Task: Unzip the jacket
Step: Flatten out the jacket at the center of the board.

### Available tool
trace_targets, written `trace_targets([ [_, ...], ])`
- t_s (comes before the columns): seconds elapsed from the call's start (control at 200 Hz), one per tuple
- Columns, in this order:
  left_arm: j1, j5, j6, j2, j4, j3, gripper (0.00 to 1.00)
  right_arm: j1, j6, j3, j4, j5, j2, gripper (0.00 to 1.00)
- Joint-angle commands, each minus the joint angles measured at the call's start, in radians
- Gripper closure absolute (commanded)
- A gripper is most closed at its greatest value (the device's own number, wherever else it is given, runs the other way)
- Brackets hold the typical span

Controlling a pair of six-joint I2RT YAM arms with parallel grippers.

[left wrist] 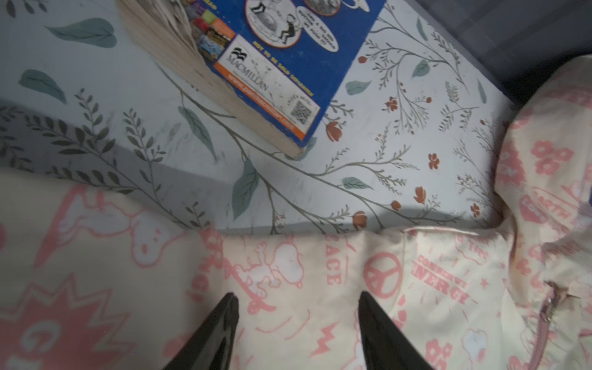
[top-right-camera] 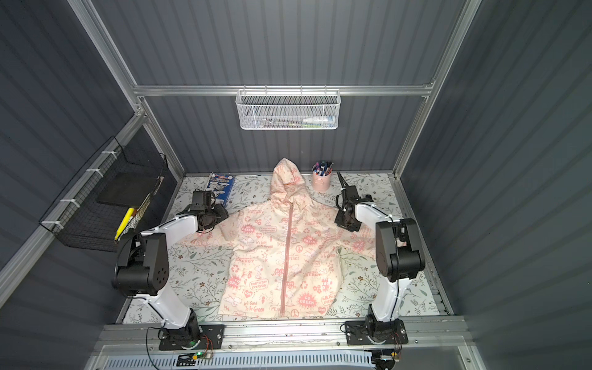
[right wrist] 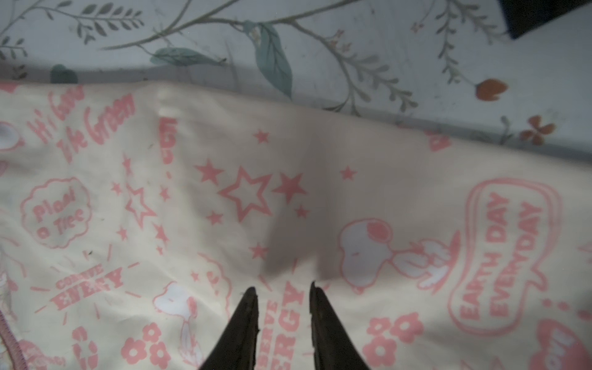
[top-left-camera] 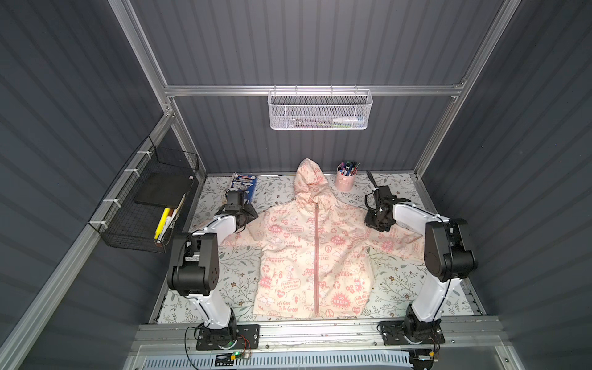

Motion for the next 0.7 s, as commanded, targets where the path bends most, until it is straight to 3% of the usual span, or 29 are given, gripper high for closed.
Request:
trace_targets([
  [0.0,0.037,-0.012,-0.007,0.027,-0.030,0.032,0.39,-0.057,0.062,0.021,-0.047,-0.046,0.030,0.72],
  [0.415,0.096,-0.049,-0.104,0.075,-0.129,-0.010,0.34,-0.129,0.131,0.011,-0.118,-0.037,0.065,0.78],
  [0.69,0.129,0.017,-0.214,0.015,-0.083,-0.143,0.34,-0.164,0.147,-0.024,-0.099,-0.052,0.057,0.80],
])
